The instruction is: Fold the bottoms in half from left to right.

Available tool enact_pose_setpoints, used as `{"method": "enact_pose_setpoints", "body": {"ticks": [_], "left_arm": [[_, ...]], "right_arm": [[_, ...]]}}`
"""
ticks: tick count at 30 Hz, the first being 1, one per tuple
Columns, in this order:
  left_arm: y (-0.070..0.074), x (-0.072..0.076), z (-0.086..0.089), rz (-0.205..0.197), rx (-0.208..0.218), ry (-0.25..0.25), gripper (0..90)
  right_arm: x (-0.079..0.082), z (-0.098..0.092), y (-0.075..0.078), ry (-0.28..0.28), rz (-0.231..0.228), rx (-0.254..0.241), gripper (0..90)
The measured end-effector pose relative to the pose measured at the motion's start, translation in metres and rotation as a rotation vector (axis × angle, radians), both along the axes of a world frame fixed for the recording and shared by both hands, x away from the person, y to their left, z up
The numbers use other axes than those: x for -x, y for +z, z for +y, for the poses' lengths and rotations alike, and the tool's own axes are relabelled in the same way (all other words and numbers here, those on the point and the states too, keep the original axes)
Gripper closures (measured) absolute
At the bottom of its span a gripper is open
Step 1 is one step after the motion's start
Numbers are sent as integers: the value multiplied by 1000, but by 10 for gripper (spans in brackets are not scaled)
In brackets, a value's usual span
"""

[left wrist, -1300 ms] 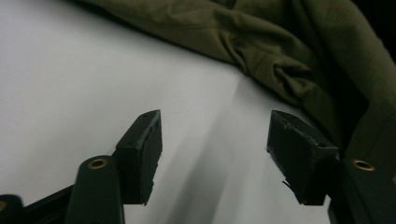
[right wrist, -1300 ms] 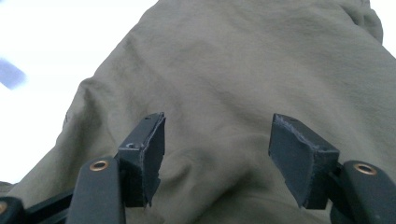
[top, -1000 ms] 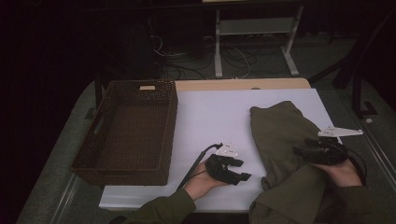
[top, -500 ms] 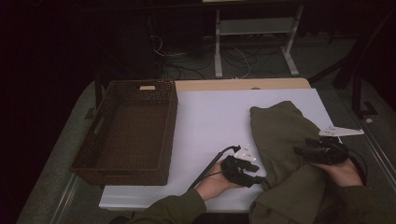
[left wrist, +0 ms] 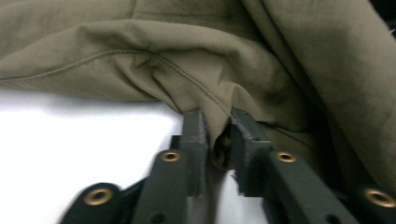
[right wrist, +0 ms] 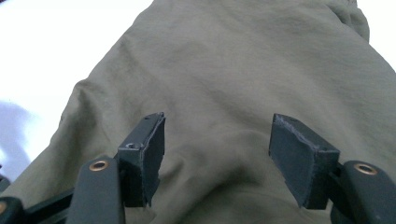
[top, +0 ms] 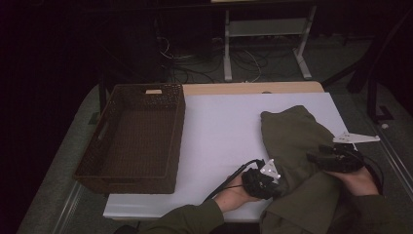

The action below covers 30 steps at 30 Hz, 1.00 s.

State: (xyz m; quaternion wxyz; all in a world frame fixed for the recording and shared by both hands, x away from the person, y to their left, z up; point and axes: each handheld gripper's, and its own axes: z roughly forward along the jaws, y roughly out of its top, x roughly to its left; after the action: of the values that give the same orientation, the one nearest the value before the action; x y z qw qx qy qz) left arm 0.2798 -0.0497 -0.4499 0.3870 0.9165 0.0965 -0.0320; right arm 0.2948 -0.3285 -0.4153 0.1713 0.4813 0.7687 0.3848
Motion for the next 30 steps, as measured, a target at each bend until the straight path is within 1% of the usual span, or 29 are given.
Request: {"method": "enact_pose_setpoints", "body": {"ticks": [2, 3, 6, 8, 9, 10, 12, 13, 14, 19, 22, 26, 29, 30], "left_arm": [[1, 0, 1, -3, -1, 1, 843], [1, 0, 1, -3, -1, 1, 855], [4, -1, 7, -3, 1, 8, 867], [7, -3, 17, 2, 7, 29, 870], [7, -3, 17, 2, 7, 29, 870], [9, -5, 26, 2, 7, 44, 872], [11, -6, 34, 9, 11, 59, 873], [11, -6, 34, 9, 11, 59, 873], [13, -6, 42, 12, 13, 74, 874], [17, -4, 63, -4, 7, 107, 876], [17, -6, 76, -15, -5, 137, 877], [15, -13, 93, -20, -18, 181, 877], [14, -15, 105, -32, -36, 201, 877], [14, -15, 105, -32, -36, 201, 877]], "right_arm": [[0, -1, 0, -2, -2, -1, 360], [0, -1, 0, -2, -2, -2, 360], [1, -1, 1, -4, 0, -4, 360], [1, -2, 1, -10, -4, -7, 359], [0, -2, 2, -14, -5, -10, 355], [0, -2, 2, -14, -6, -11, 354], [0, -2, 2, -14, -6, -11, 355], [0, -2, 2, -13, -8, -11, 355], [0, -1, 2, -14, -8, -12, 355], [0, -1, 3, -15, -11, -11, 353], [1, -1, 3, -19, -10, -14, 348], [1, -1, 3, -23, -11, -13, 343], [2, -4, 4, -32, -9, -13, 342], [2, -5, 3, -39, -8, -15, 341]]}}
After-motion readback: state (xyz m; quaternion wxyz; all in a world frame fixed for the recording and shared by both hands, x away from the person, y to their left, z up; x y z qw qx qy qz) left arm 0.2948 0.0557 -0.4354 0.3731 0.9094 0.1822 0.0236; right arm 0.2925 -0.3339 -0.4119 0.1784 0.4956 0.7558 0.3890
